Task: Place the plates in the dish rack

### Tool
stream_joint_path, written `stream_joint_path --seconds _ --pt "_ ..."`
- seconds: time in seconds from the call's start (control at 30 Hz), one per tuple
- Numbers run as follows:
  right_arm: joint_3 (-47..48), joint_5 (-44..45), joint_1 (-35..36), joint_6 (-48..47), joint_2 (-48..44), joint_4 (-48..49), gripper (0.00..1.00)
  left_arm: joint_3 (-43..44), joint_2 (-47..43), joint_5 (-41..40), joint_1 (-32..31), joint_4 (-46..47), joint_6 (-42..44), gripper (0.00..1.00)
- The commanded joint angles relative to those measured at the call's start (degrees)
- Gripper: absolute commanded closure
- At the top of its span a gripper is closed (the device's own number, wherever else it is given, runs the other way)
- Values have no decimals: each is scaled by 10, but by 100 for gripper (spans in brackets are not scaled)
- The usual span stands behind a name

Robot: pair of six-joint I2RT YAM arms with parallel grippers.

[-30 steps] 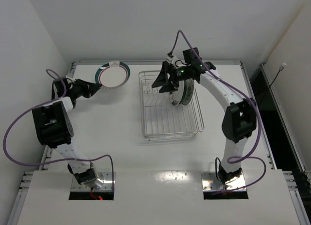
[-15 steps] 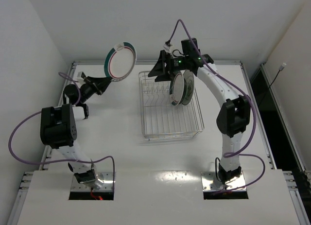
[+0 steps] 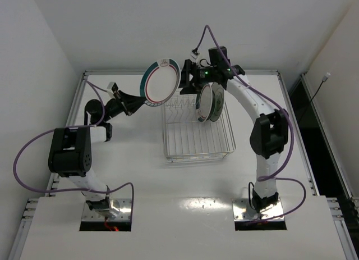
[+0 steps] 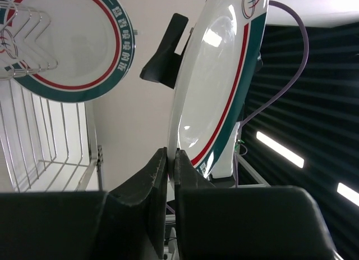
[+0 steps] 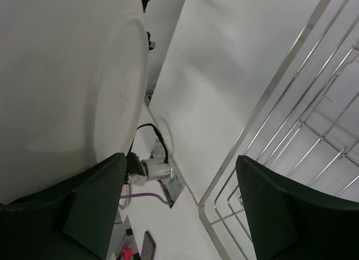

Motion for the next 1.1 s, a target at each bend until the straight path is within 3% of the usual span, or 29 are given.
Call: stream_joint_path --seconds 0.0,0.37,0.73,1.07 --pt "-23 23 4 1 -54 31 24 4 -26 0 -4 107 23 100" --pt "-135 96 -28 2 -183 78 24 10 -20 11 7 56 66 100" --pt "-129 73 -23 9 -164 89 24 10 -26 22 7 34 83 100" --pt "-105 61 1 15 -124 89 25 21 -31 22 -30 -26 121 100"
